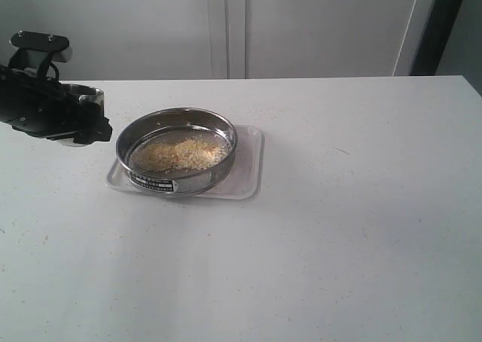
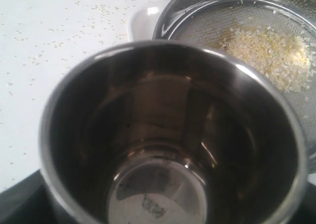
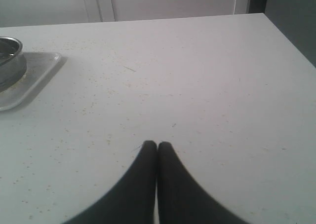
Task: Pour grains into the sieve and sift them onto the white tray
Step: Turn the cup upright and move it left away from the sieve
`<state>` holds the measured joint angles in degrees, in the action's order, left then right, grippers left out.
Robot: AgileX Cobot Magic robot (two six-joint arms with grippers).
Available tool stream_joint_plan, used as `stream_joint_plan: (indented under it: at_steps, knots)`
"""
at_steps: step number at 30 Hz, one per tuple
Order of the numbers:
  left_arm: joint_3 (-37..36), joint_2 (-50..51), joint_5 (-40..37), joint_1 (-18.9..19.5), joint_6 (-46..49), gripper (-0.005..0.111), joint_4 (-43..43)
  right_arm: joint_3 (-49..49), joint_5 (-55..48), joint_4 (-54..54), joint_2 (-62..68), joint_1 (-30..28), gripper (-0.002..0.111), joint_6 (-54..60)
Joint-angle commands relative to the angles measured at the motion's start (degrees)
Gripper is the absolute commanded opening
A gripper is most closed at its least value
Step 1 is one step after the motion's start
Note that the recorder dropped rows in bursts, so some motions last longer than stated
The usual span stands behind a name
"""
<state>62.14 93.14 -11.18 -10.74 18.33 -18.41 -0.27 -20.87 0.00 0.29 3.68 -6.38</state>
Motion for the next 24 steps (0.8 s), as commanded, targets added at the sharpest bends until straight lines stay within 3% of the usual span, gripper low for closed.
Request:
stream_joint_plan:
  at_steps: [1,17,24]
  knots:
    - [-3.9,-1.8,3.1,0.2,0.2,0.0,-1.1,0.3,0.9,0.0,-0.3,-0.1,0.0,0.1]
    - [-9.0,-3.9,7.4,0.2,-0.3,0.0,-1.9,0.3,0.9,0.0,-0.3,-0.1,0.0,0.1]
    - [-10.0,-12.2,2.9,0.2,0.1,0.0,-1.0,0.3,0.9,0.0,-0.3,-0.1,0.0,0.1]
